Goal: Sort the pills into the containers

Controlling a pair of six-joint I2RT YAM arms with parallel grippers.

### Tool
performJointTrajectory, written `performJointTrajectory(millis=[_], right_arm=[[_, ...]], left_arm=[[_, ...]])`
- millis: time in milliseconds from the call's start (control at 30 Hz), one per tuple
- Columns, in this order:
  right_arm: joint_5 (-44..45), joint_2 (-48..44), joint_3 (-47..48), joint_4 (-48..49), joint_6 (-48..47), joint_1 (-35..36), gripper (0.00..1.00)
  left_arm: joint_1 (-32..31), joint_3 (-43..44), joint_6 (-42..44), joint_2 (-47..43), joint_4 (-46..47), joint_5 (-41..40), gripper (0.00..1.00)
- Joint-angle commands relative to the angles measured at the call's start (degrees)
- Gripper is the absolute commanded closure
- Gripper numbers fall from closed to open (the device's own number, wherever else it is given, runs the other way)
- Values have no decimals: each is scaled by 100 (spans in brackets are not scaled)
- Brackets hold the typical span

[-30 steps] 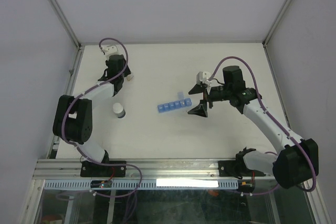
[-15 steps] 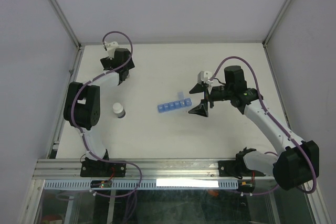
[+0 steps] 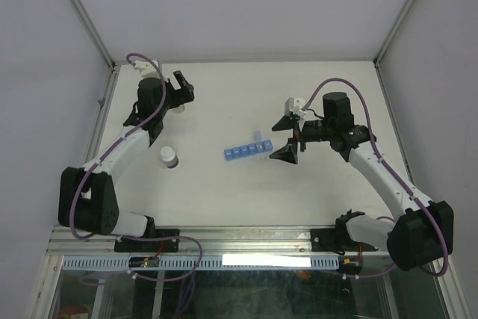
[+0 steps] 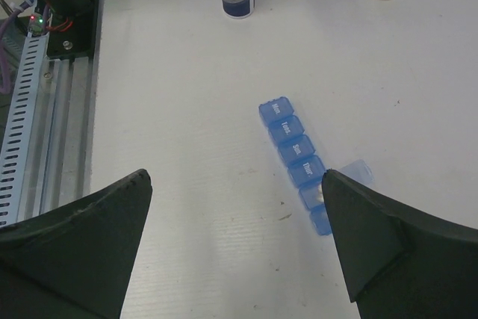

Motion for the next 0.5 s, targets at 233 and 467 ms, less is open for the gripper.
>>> performJointTrajectory(millis=[233,467], right_arm=[[-585,-471,-385,1594,1513,-942,0],[-1007,-433,-476,2291,2404,-1448,0]], left_arm=[[-745,-1147,233,-1932,1886,4446,5],[-1948,-1972,1268,-2541,2450,4222,6]])
